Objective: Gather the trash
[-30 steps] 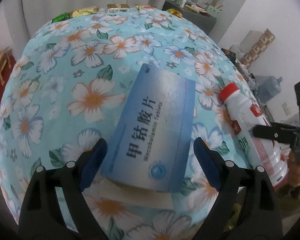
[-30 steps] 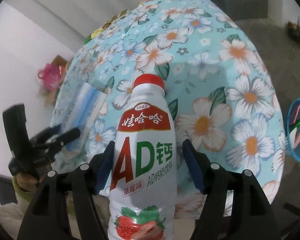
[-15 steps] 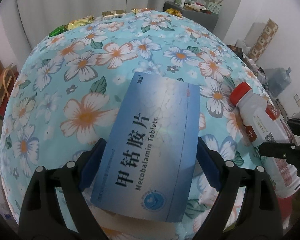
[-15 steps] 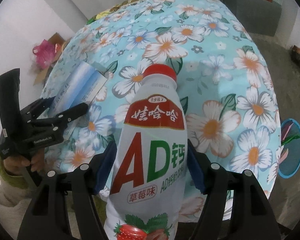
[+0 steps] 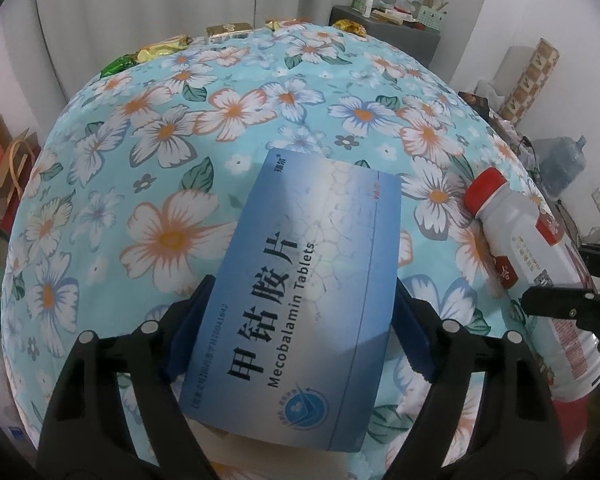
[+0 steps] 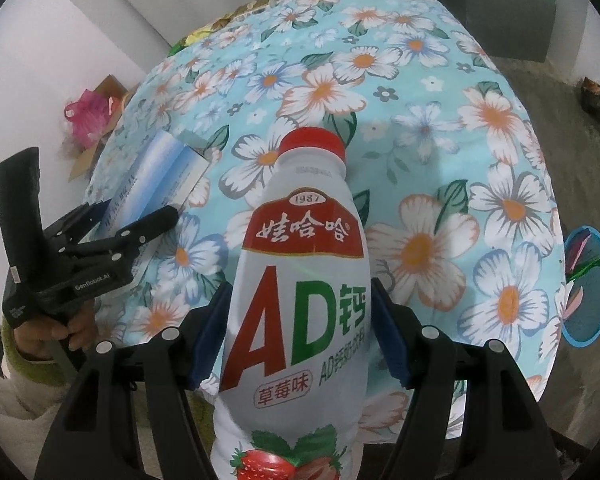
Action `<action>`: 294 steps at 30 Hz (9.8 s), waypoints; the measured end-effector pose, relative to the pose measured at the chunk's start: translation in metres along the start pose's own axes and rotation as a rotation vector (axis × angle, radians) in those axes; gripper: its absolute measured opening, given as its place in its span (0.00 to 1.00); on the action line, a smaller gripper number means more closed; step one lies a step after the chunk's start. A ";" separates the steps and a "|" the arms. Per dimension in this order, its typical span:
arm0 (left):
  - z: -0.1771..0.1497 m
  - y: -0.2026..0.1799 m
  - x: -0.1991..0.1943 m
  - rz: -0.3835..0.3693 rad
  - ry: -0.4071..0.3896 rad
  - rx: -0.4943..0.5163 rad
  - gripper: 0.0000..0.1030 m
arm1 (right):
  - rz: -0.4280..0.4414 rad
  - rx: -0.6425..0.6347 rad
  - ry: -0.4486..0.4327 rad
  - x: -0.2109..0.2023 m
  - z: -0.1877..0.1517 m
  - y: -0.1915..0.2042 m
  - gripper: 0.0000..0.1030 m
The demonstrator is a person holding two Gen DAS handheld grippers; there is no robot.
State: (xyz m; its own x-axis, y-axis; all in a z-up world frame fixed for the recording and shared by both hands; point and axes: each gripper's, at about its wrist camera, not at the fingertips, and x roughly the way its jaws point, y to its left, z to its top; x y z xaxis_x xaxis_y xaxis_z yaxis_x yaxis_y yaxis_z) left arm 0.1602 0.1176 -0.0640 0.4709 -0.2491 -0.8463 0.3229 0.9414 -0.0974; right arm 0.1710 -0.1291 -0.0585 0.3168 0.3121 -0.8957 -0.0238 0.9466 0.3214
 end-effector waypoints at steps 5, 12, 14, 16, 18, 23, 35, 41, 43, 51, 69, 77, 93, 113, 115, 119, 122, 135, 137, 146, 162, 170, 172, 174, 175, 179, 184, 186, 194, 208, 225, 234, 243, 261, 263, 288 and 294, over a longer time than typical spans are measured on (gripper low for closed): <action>0.000 -0.001 0.000 0.010 -0.003 0.007 0.75 | 0.002 0.001 0.010 0.003 0.000 0.000 0.64; 0.000 -0.002 0.000 0.007 -0.003 0.005 0.75 | 0.000 0.000 0.018 0.007 0.001 0.001 0.64; 0.000 -0.002 0.000 0.009 -0.003 0.008 0.75 | 0.003 0.000 0.018 0.008 0.001 0.001 0.64; 0.000 -0.002 0.000 0.012 -0.004 0.009 0.75 | 0.003 -0.004 0.017 0.009 0.001 0.001 0.64; -0.001 -0.002 0.000 0.013 -0.006 0.008 0.75 | -0.001 -0.008 0.015 0.009 0.001 0.001 0.64; -0.003 0.000 -0.001 0.012 -0.018 -0.001 0.74 | 0.024 -0.004 0.006 0.008 0.001 0.001 0.58; -0.006 0.001 -0.017 0.007 -0.063 -0.046 0.72 | 0.045 0.042 -0.036 -0.005 0.000 -0.003 0.58; -0.007 0.006 -0.033 0.003 -0.106 -0.081 0.71 | 0.062 0.054 -0.069 -0.019 0.001 -0.002 0.58; -0.008 0.007 -0.038 0.002 -0.118 -0.092 0.71 | 0.066 0.054 -0.079 -0.023 0.000 0.000 0.58; -0.010 0.005 -0.059 -0.001 -0.171 -0.109 0.71 | 0.083 0.055 -0.111 -0.038 -0.003 0.005 0.58; -0.011 -0.003 -0.083 -0.021 -0.235 -0.114 0.70 | 0.081 0.081 -0.157 -0.057 -0.012 0.002 0.58; -0.011 -0.002 -0.083 -0.023 -0.236 -0.114 0.70 | 0.080 0.087 -0.155 -0.055 -0.011 0.001 0.58; -0.011 0.002 -0.083 -0.026 -0.235 -0.115 0.70 | 0.080 0.087 -0.153 -0.054 -0.010 0.002 0.58; -0.011 -0.016 -0.091 -0.054 -0.262 -0.111 0.70 | 0.083 0.099 -0.176 -0.060 -0.011 -0.003 0.58; -0.009 -0.022 -0.093 -0.059 -0.267 -0.108 0.70 | 0.084 0.105 -0.184 -0.063 -0.011 -0.005 0.58; -0.004 -0.034 -0.094 -0.073 -0.277 -0.093 0.70 | 0.087 0.120 -0.202 -0.070 -0.011 -0.012 0.58; 0.001 -0.046 -0.095 -0.085 -0.283 -0.076 0.70 | 0.089 0.132 -0.214 -0.075 -0.013 -0.018 0.58; 0.029 -0.099 -0.096 -0.139 -0.295 0.007 0.70 | 0.100 0.217 -0.287 -0.102 -0.027 -0.059 0.58; 0.034 -0.113 -0.095 -0.146 -0.291 0.026 0.70 | 0.099 0.234 -0.305 -0.108 -0.031 -0.068 0.58; 0.057 -0.167 -0.089 -0.279 -0.241 0.157 0.70 | 0.004 0.438 -0.462 -0.172 -0.087 -0.141 0.58; 0.087 -0.384 0.026 -0.561 0.124 0.482 0.70 | -0.061 1.046 -0.540 -0.168 -0.213 -0.326 0.58; 0.102 -0.499 0.127 -0.594 0.289 0.526 0.70 | 0.001 1.180 -0.521 -0.112 -0.199 -0.420 0.58; 0.108 -0.527 0.150 -0.588 0.298 0.540 0.70 | 0.000 1.186 -0.531 -0.100 -0.190 -0.442 0.58; 0.112 -0.549 0.169 -0.584 0.303 0.540 0.71 | 0.011 1.204 -0.546 -0.082 -0.180 -0.471 0.58; 0.115 -0.562 0.183 -0.580 0.304 0.531 0.74 | 0.022 1.214 -0.559 -0.076 -0.180 -0.483 0.66; 0.114 -0.594 0.229 -0.498 0.309 0.502 0.84 | -0.083 1.286 -0.547 -0.043 -0.181 -0.521 0.80; 0.115 -0.586 0.240 -0.490 0.334 0.458 0.84 | -0.047 1.334 -0.562 -0.027 -0.205 -0.514 0.80; 0.119 -0.579 0.229 -0.494 0.303 0.474 0.84 | -0.078 1.304 -0.560 -0.031 -0.209 -0.503 0.80; 0.138 -0.520 0.121 -0.559 0.117 0.511 0.84 | -0.248 1.042 -0.619 -0.107 -0.191 -0.441 0.80; 0.102 -0.278 -0.085 -0.283 -0.301 0.262 0.91 | -0.499 0.318 -0.825 -0.211 -0.103 -0.171 0.94; -0.040 -0.133 -0.096 0.139 -0.239 -0.082 0.92 | -0.565 0.035 -0.510 -0.117 -0.121 -0.012 0.94; -0.069 -0.136 -0.081 0.192 -0.146 -0.060 0.91 | -0.599 0.072 -0.442 -0.104 -0.133 -0.015 0.94; -0.066 -0.139 -0.082 0.207 -0.149 -0.048 0.91 | -0.616 0.138 -0.423 -0.104 -0.140 -0.034 0.94; -0.066 -0.152 -0.080 0.199 -0.140 0.008 0.91 | -0.613 0.192 -0.412 -0.104 -0.152 -0.050 0.94; -0.066 -0.153 -0.081 0.196 -0.142 0.015 0.91 | -0.615 0.193 -0.411 -0.104 -0.152 -0.051 0.94; -0.068 -0.154 -0.080 0.199 -0.136 0.021 0.91 | -0.616 0.203 -0.415 -0.106 -0.151 -0.053 0.94; -0.068 -0.154 -0.080 0.199 -0.137 0.019 0.91 | -0.617 0.207 -0.417 -0.106 -0.151 -0.053 0.94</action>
State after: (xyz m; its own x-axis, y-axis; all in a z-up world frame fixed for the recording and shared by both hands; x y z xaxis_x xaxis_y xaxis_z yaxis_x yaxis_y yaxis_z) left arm 0.0172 0.0077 -0.0164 0.6332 -0.0887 -0.7689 0.2278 0.9708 0.0756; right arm -0.0048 -0.2007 -0.0268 0.5470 -0.3619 -0.7548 0.4380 0.8922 -0.1104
